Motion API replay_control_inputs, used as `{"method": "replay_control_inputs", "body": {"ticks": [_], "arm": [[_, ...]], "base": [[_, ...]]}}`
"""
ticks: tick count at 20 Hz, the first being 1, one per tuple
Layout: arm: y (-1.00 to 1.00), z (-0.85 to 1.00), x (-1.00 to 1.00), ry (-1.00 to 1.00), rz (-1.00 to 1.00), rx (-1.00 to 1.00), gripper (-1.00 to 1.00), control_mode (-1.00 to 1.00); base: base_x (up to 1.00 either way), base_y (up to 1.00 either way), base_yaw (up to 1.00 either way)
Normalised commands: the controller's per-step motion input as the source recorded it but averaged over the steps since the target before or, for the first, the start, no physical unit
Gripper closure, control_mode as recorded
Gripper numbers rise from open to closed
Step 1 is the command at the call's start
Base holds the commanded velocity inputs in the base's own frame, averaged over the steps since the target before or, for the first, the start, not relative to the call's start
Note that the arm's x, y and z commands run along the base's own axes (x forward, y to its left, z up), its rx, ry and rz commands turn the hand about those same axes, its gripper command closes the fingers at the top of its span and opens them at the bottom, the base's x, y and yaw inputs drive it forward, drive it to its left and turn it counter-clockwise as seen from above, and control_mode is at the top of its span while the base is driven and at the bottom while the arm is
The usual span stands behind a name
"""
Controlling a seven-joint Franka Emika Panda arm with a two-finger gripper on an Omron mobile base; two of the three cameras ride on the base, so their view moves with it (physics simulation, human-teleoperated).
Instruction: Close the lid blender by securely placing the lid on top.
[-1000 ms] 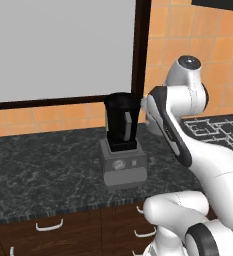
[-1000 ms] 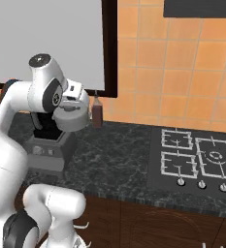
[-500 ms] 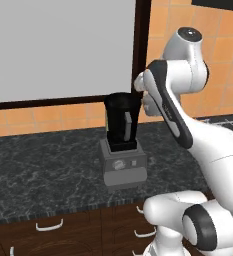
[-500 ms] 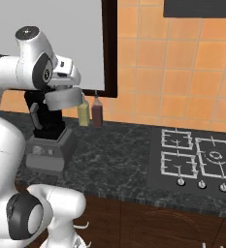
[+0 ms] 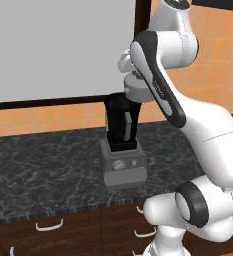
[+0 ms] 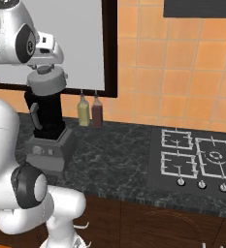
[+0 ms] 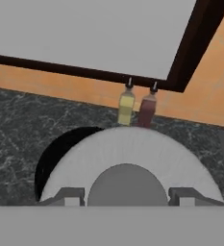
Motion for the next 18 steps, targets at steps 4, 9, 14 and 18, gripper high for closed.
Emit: {"method": "replay_control_inputs", "body": {"ticks": [4, 9, 14, 18], "arm": [[0.65, -0.11, 0.41, -0.02, 0.14, 0.0, 1.0, -1.0], [0.32, -0.28, 0.55, 0.0, 0.13, 0.02, 1.0, -1.0], [0.01, -0.4, 0.39, 0.0, 0.03, 0.03, 1.0, -1.0], [0.03, -0.28, 0.31, 0.0, -0.01, 0.03, 1.0, -1.0]], "base": [[0.0, 0.0, 0.0], [0.0, 0.0, 0.0], [0.0, 0.0, 0.0], [0.0, 0.0, 0.0]]}}
